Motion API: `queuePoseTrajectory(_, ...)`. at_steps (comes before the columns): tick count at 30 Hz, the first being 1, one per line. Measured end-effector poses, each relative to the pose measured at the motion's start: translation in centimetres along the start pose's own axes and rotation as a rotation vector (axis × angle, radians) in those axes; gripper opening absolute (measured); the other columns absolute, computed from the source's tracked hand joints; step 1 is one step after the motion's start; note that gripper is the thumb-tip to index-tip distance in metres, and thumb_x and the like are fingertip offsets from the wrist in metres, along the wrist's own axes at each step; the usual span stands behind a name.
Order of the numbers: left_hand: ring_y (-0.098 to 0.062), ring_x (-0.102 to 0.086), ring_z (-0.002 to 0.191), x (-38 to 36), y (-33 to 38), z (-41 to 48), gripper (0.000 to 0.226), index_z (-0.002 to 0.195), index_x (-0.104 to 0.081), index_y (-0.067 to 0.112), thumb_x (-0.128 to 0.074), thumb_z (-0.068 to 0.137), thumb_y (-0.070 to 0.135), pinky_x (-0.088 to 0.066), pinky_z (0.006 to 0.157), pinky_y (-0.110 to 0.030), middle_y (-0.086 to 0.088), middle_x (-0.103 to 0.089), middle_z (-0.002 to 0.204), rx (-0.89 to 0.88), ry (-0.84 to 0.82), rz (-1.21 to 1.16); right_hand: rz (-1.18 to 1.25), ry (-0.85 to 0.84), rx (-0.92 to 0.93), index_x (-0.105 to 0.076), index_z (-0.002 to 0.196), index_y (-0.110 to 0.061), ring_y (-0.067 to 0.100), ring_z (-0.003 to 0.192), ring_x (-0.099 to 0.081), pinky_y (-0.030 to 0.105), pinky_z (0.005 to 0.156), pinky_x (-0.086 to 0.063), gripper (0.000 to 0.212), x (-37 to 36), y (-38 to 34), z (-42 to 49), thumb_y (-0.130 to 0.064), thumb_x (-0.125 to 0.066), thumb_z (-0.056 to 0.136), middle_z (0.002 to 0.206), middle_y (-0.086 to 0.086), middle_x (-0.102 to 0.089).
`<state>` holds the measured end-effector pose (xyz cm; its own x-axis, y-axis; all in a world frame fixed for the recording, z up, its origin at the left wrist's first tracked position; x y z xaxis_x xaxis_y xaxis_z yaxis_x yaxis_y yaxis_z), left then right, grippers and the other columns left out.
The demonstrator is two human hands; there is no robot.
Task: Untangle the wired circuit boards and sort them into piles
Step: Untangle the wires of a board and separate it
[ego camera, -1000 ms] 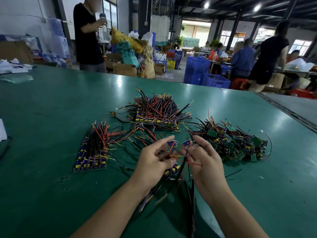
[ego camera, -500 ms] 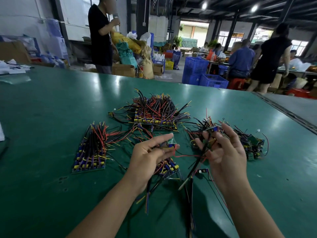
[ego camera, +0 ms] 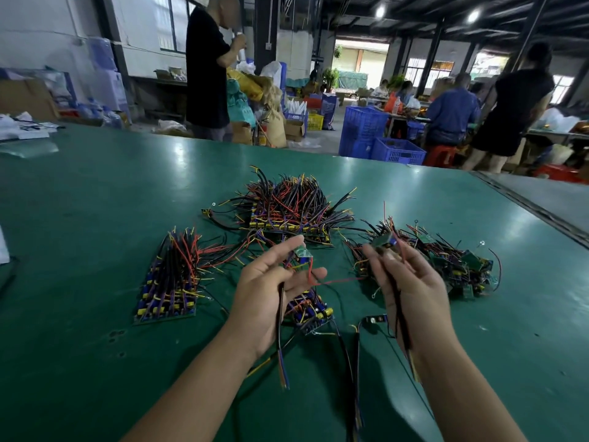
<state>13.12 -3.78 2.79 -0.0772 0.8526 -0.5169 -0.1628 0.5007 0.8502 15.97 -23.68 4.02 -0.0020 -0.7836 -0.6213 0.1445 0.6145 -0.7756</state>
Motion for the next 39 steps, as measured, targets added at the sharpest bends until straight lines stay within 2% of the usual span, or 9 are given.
queuePoseTrajectory(5,-0.014,-0.061,0.063,-1.6,-0.2,-0.6,0.047,0.108,-0.073,0.024,-0.034,0.1,-0.002,-0.053,0.059,-0.024,-0.006,-0.065,0.072,-0.04,-0.032,0.137,-0.154,-0.079,0.044,-0.078,0.091,-0.019,0.015,0.08,-0.072,0.018,0.067,-0.056,0.018,-1.8,1.7,-1.3,-0.014,-0.063,0.084,0.083,0.004,-0.071)
queuePoseTrajectory(9,-0.005,-0.066,0.082,-3.6,0.0,-0.8,0.045,0.115,-0.068,0.032,-0.04,0.099,0.0,-0.053,0.068,-0.02,0.008,-0.073,0.099,-0.069,-0.106,0.296,-0.228,-0.095,0.067,-0.077,0.097,-0.022,0.011,0.066,-0.058,0.019,0.065,-0.052,0.02,-2.0,1.9,-1.5,-0.026,-0.063,0.084,0.072,-0.003,-0.062)
queuePoseTrajectory(14,0.02,-0.036,0.126,-6.9,-0.3,-1.0,0.044,0.142,-0.043,0.032,-0.047,0.099,0.033,-0.029,0.106,-0.007,0.022,-0.04,0.145,-0.088,-0.262,0.422,-0.313,-0.137,0.084,-0.06,0.13,-0.016,0.026,0.101,-0.07,0.03,0.087,-0.057,0.032,-1.9,2.2,-1.2,-0.022,-0.044,0.103,0.106,0.013,-0.073)
queuePoseTrajectory(17,0.008,-0.02,0.141,-8.2,-1.6,-0.8,0.067,0.146,-0.033,0.039,-0.041,0.083,0.062,-0.014,0.121,-0.029,0.019,-0.025,0.156,-0.025,-0.252,0.386,-0.249,-0.188,-0.004,-0.053,0.137,-0.03,0.021,0.111,-0.066,0.036,0.095,-0.053,0.036,-2.0,3.1,-1.1,-0.024,-0.045,0.102,0.114,0.006,-0.072)
queuePoseTrajectory(21,0.011,-0.034,0.133,-9.8,-3.1,-0.9,0.084,0.141,-0.024,0.059,-0.036,0.063,0.09,-0.024,0.117,-0.036,0.033,-0.03,0.147,0.107,-0.309,0.207,-0.36,-0.3,-0.108,-0.044,0.139,-0.042,0.012,0.103,-0.067,0.036,0.091,-0.049,0.058,-1.7,3.7,-0.6,-0.024,-0.053,0.084,0.108,-0.008,-0.072)
queuePoseTrajectory(24,0.029,-0.032,0.113,-10.0,-3.5,-0.2,0.085,0.143,-0.013,0.06,-0.024,0.065,0.09,-0.027,0.107,-0.023,0.033,-0.027,0.142,0.115,-0.322,0.271,-0.614,-0.249,0.007,-0.052,0.129,-0.021,0.017,0.065,-0.054,0.028,0.06,-0.048,0.042,-0.1,2.0,0.4,-0.011,-0.061,0.089,0.073,0.002,-0.056)
queuePoseTrajectory(26,0.01,-0.03,0.132,-9.5,-3.9,0.6,0.082,0.149,-0.011,0.049,-0.026,0.075,0.08,-0.022,0.112,-0.026,0.017,-0.027,0.153,0.097,-0.29,0.402,-0.58,-0.156,0.039,-0.055,0.117,-0.014,0.014,0.058,-0.048,0.026,0.051,-0.048,0.021,1.3,0.6,1.1,-0.007,-0.055,0.097,0.067,0.001,-0.053)
queuePoseTrajectory(31,-0.007,-0.054,0.104,-7.4,-4.6,0.6,0.033,0.124,-0.042,0.03,-0.056,0.094,0.033,-0.038,0.083,-0.019,0.012,-0.049,0.114,-0.135,-0.162,1.004,-0.442,-0.021,0.061,-0.056,0.093,-0.02,0.006,0.041,-0.034,0.017,0.036,-0.029,0.02,3.5,-1.6,2.4,-0.017,-0.04,0.105,0.062,-0.005,-0.051)
queuePoseTrajectory(39,-0.028,-0.046,0.108,-7.2,-8.5,-0.7,0.048,0.114,-0.059,0.018,-0.056,0.087,0.057,-0.038,0.092,-0.04,-0.007,-0.06,0.109,-0.155,-0.287,1.865,-0.53,0.126,0.027,-0.051,0.073,-0.011,0.008,0.039,-0.026,0.02,0.034,-0.025,0.024,6.7,-2.7,3.3,-0.011,-0.068,0.089,0.053,-0.001,-0.034)
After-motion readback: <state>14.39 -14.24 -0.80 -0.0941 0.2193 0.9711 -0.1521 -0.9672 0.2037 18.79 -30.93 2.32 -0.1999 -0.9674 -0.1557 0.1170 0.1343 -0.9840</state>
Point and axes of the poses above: each hand's wrist, its own z-axis towards the middle knuckle, its own x-axis out of the back of the hand, y = z × x, the point moved 8 cm from there along z, towards the middle knuckle
